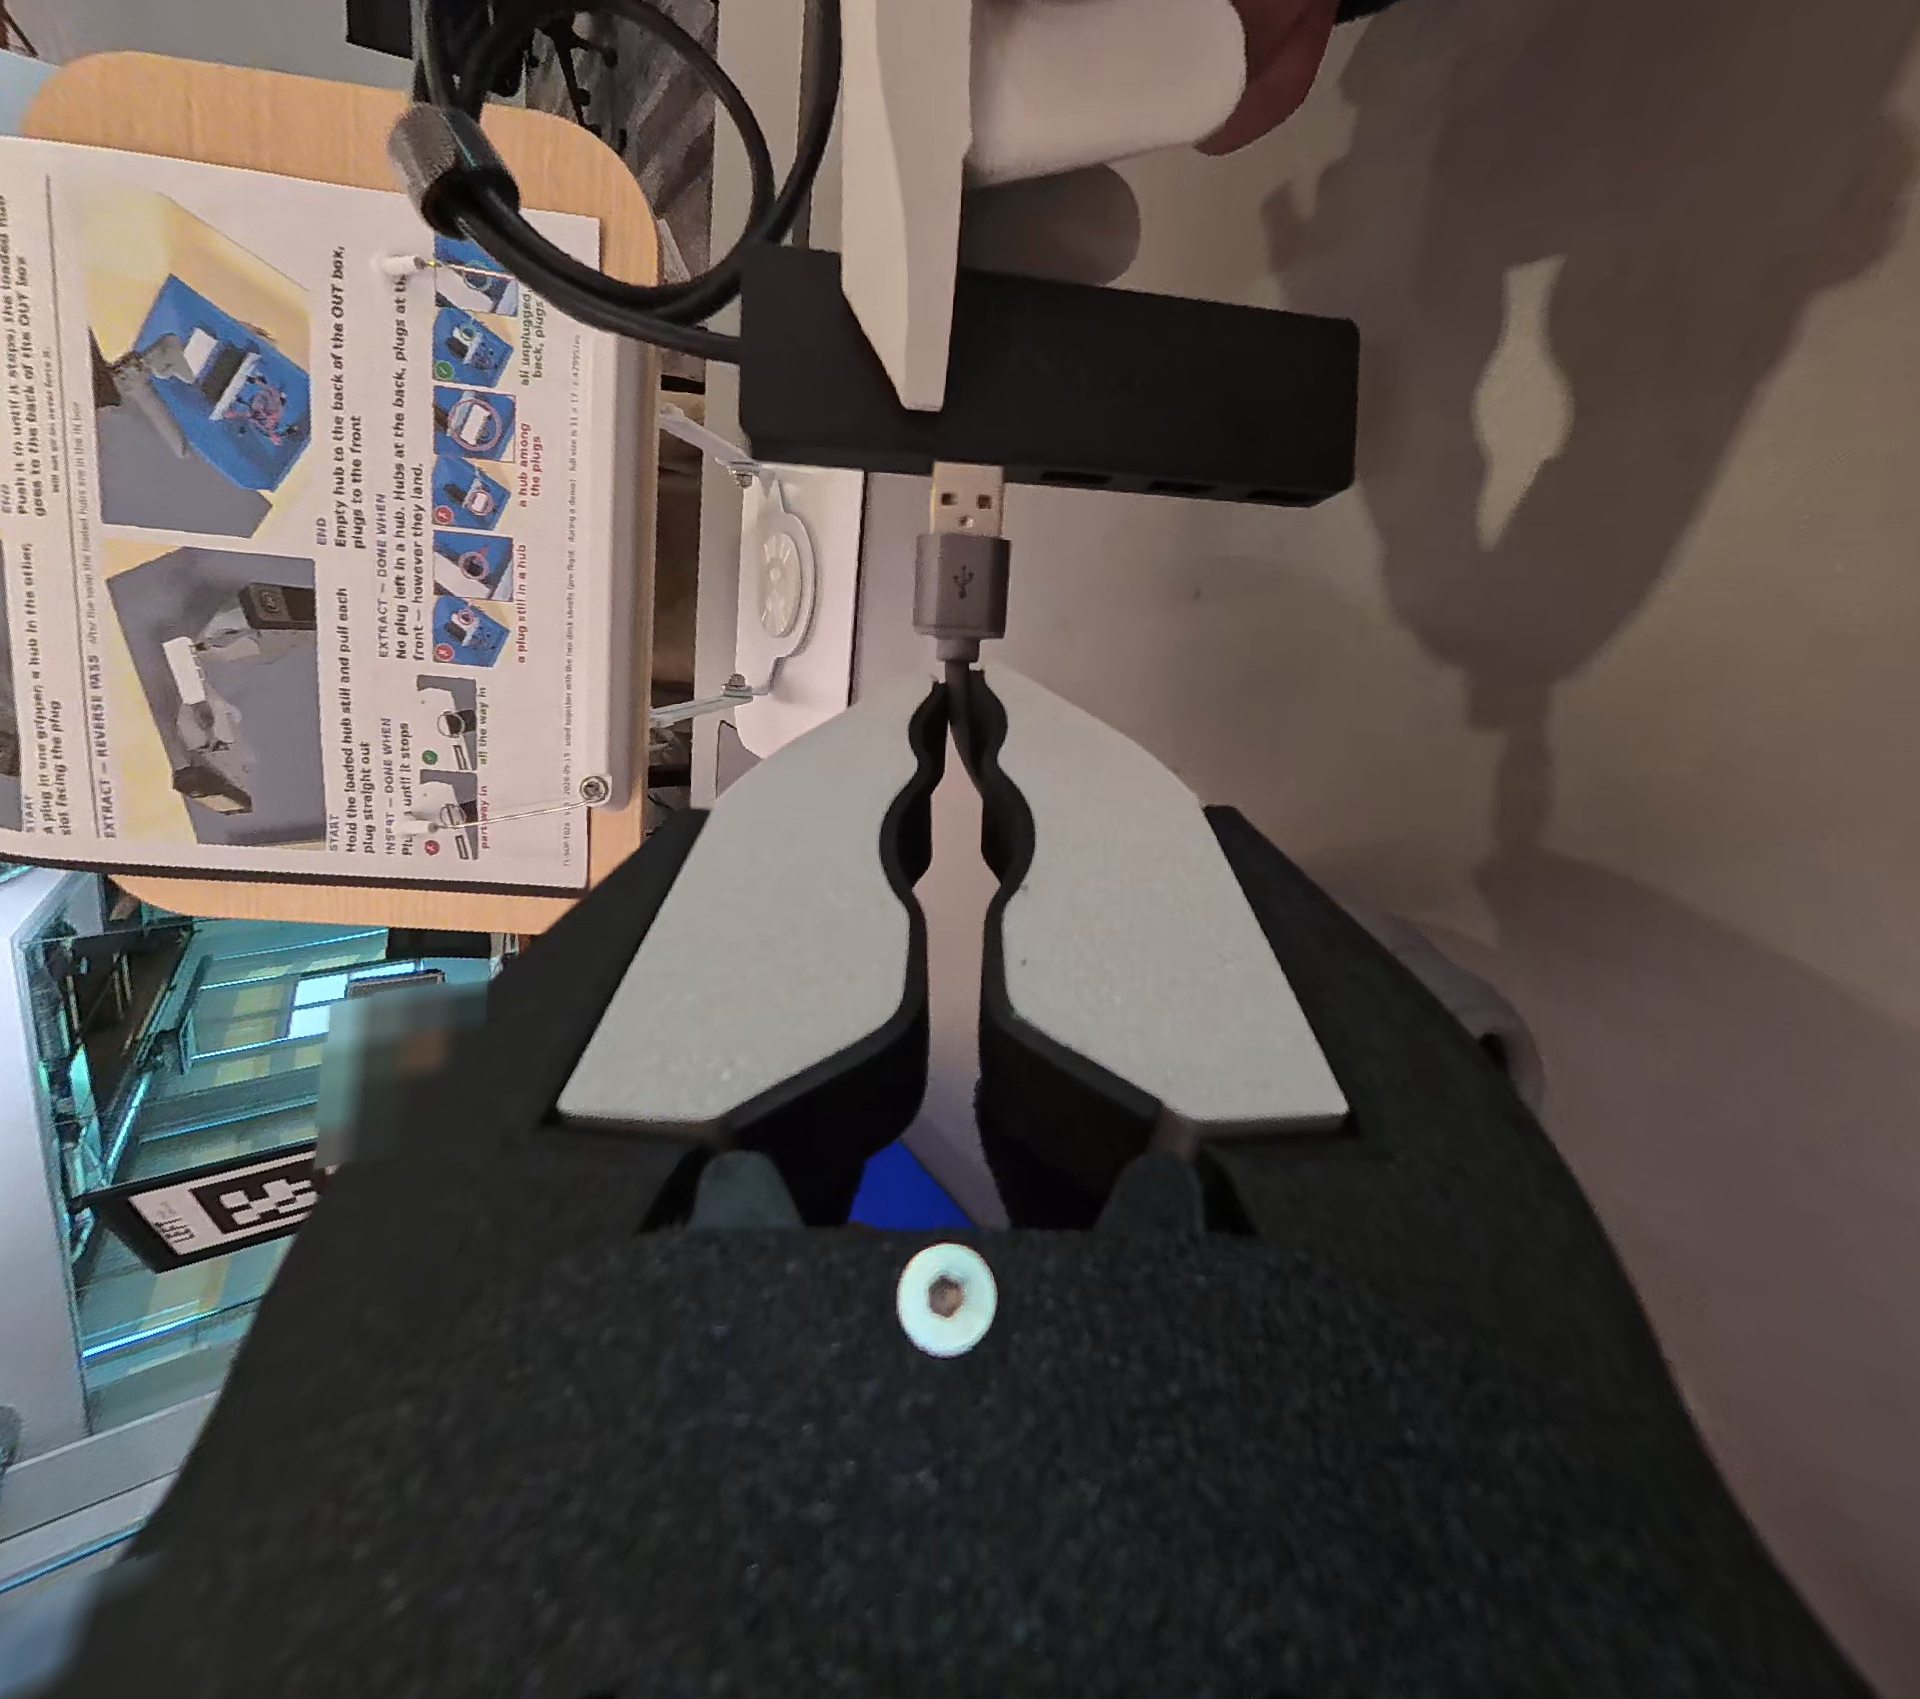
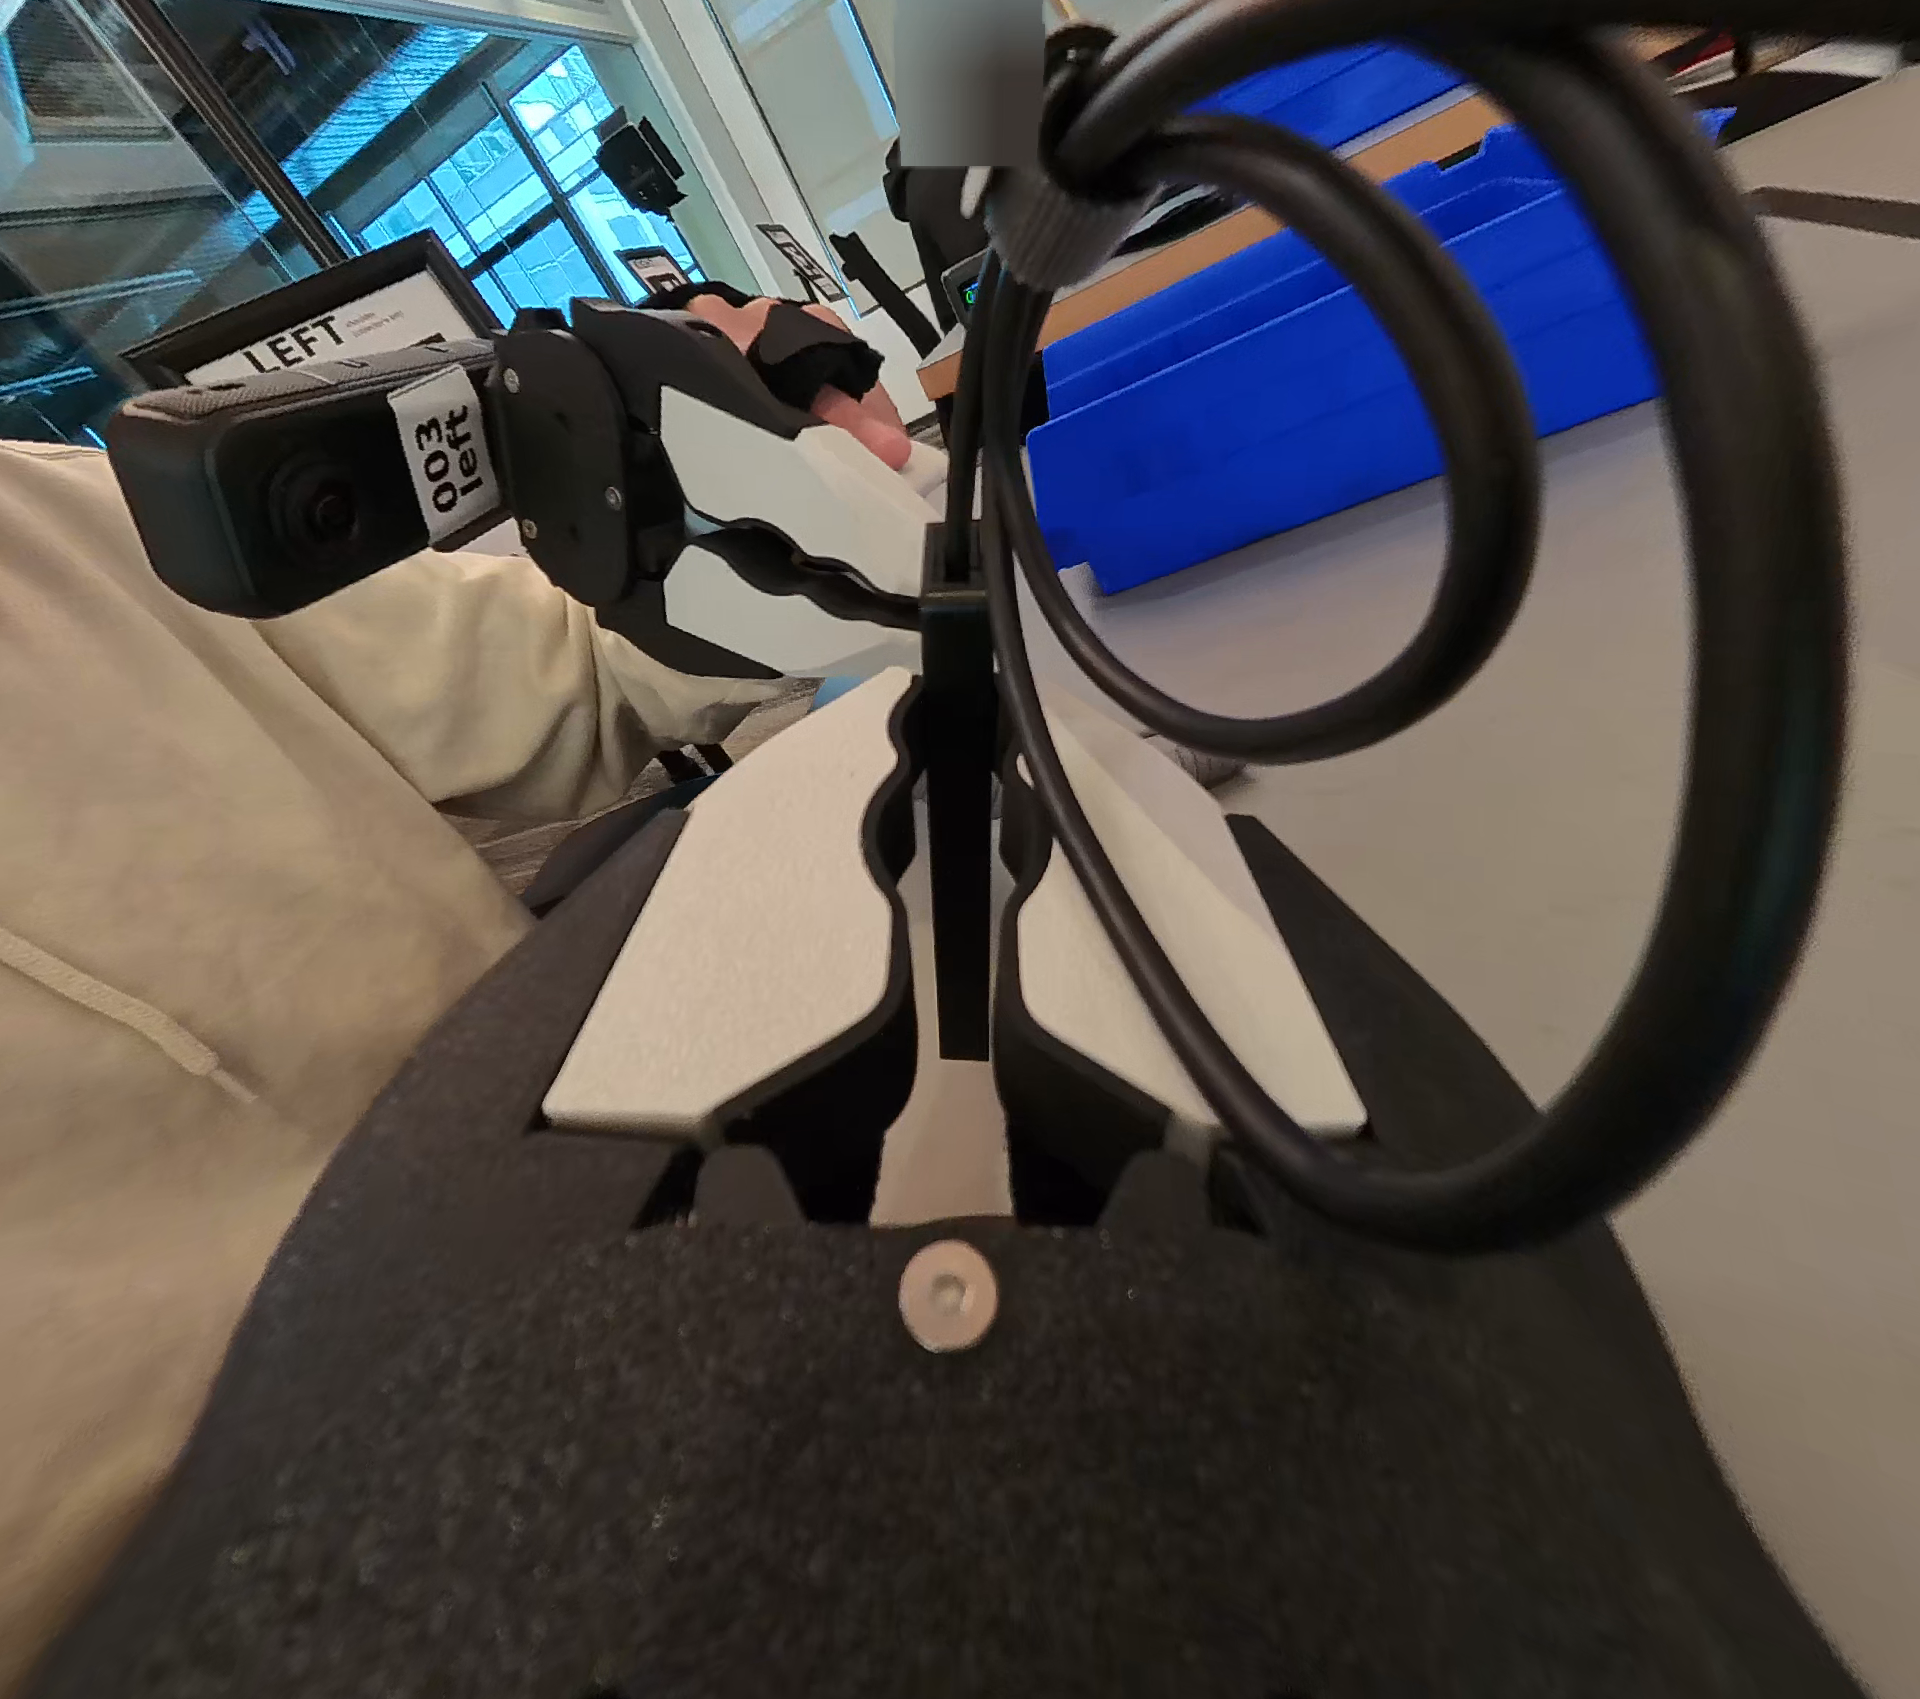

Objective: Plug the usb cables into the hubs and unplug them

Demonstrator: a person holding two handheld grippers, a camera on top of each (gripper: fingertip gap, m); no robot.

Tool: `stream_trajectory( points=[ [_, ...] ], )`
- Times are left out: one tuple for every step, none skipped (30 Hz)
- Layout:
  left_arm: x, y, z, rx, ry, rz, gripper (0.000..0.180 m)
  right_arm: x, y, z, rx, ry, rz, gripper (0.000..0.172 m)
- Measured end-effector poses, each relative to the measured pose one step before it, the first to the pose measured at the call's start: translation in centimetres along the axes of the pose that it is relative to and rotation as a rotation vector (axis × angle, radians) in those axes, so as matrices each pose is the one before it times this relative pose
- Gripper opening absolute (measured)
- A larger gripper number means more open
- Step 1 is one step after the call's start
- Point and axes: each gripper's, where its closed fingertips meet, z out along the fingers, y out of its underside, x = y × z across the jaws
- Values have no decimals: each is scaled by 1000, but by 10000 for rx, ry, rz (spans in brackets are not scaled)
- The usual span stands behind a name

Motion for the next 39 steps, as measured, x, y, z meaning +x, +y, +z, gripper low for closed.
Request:
stream_trajectory(
  points=[
    [49, 53, 65, -37, 25, 0, 3, -23, 31, 27, -5, -24, 14, 11],
    [-101, -11, 21, 7, -82, 13, 3, -55, 15, 25, 4, -48, 29, 11],
    [64, -181, -40, 108, 32, -17, 3, -2, 18, 23, 2, -8, 27, 11],
    [156, -160, -21, 32, 113, -89, 3, 12, 36, 66, -5, 6, 13, 11],
    [-70, -4, 3, -53, -61, 25, 3, 21, 75, 47, -19, 6, 32, 11],
    [-3, 17, 32, -36, -37, 57, 3, 30, -25, -4, 41, -9, 48, 11],
    [-63, 1, 46, -28, -45, -17, 3, -34, -34, -21, 53, -76, 89, 11],
    [-111, -30, 30, 23, -79, -17, 3, -72, -87, -29, 99, -110, 112, 11],
    [-12, -26, 20, -1, 13, -65, 3, -31, -71, -9, 88, -78, 109, 11],
    [-120, -36, -14, 9, -77, -11, 3, 31, -10, -6, 52, -33, 125, 11],
    [26, -33, -11, 19, 6, -2, 3, -12, -29, -9, 52, -42, 94, 11],
    [61, -29, 14, -2, 50, -112, 3, 77, -75, -17, 93, 43, 40, 11],
    [15, -13, 35, 30, 3, -57, 3, 322, -48, -27, 65, 189, 132, 11],
    [156, -41, 19, 72, 91, -55, 3, 363, 74, -21, -35, 194, 111, 11],
    [117, 35, 46, 41, 114, -126, 3, 50, 60, 6, -21, -41, 158, 11],
    [-68, -24, -6, 111, -16, -88, 3, 30, -48, -19, 80, -96, 224, 11],
    [-253, -92, -75, 160, -120, -73, 3, 3, -129, -13, 141, -154, 310, 11],
    [-243, -141, -91, 171, -104, -110, 3, -34, -164, -9, 178, -186, 337, 11],
    [-123, -68, -49, 113, -40, -94, 4, 29, -116, 9, 150, -130, 312, 11],
    [-98, 21, -28, 46, -66, -7, 4, 62, -8, 49, 83, -70, 260, 11],
    [-116, 14, -26, 64, -131, -1, 4, 30, -69, 29, 115, -93, 247, 11],
    [36, 72, -18, 45, -54, 24, 7, -55, -128, -5, 143, -147, 212, 11],
    [-175, 57, -81, 66, -195, 22, 11, -46, -87, -30, 91, -134, 174, 10],
    [-169, -12, -159, 119, -177, -48, 13, 46, -17, -45, 53, -64, 140, 10],
    [79, -56, -203, 145, 59, -99, 13, 118, 20, -57, 25, -29, 145, 10],
    [-102, -75, -234, 141, 7, -199, 15, 36, -37, -62, 70, -100, 167, 11],
    [25, 10, -208, 99, 147, -248, 19, -44, -119, -74, 113, -163, 192, 11],
    [178, 140, -168, 41, 255, -241, 22, 26, -56, -64, 66, -85, 129, 11],
    [-41, 165, -130, 72, 69, -165, 25, 28, -16, -64, 29, -63, 87, 11],
    [48, 170, -137, 138, 112, -160, 27, -120, -1, -45, 17, -161, 109, 11],
    [224, 217, -82, 128, 252, -297, 30, -91, -48, -40, 49, -121, 97, 11],
    [219, 137, -52, 208, 263, -393, 33, -64, -61, -39, 59, -80, 74, 11],
    [435, 18, -47, 334, 427, -484, 36, -167, -53, -31, 39, -154, 96, 11],
    [422, 41, 37, 321, 454, -603, 36, -89, -43, -17, 37, -85, 53, 11],
    [131, -47, 65, 359, 246, -556, 39, 25, -8, 2, 14, 3, 12, 11],
    [81, -139, 44, 404, 169, -434, 39, 10, 46, 13, -24, -11, 24, 11],
    [2, -82, 104, 300, 122, -364, 39, -55, 54, 31, -12, -73, 38, 11],
    [-245, -156, 101, 295, -59, -239, 39, -18, 66, 42, -19, -49, 56, 11],
    [-249, -130, 107, 247, -62, -130, 38, 18, 79, 35, -29, -32, 36, 11]
  ],
)
